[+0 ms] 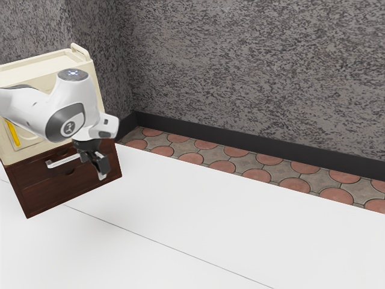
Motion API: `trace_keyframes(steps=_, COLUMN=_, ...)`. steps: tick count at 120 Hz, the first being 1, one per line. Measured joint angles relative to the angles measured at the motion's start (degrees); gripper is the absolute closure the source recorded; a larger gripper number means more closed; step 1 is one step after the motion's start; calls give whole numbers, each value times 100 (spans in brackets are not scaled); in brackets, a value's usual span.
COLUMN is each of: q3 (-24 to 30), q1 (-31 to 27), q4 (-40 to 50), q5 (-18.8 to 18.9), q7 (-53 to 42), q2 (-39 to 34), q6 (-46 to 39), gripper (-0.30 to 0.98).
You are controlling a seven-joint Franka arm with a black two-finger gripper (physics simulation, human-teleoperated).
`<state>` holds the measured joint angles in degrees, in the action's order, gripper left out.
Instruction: Pull the drawer handle with one arm to open the drawer
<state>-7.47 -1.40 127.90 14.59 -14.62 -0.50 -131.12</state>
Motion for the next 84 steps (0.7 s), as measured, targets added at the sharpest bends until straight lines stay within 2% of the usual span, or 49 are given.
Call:
trace_keyframes(steps=35, q3=1, q1=-348, q4=-1, q5=-8, q7=321, q2=-16, q6=9, gripper=0)
trace_keyframes(steps=54, q3=209, q1=-909, q4=-44, q5=-21, q7=444, q2=-243, q6=5, gripper=0)
trace_keyframes(steps=84, q3=412, q1=-1413, q4=-108, q5=-26, q7=647, q2=119, q6=-90, gripper=0)
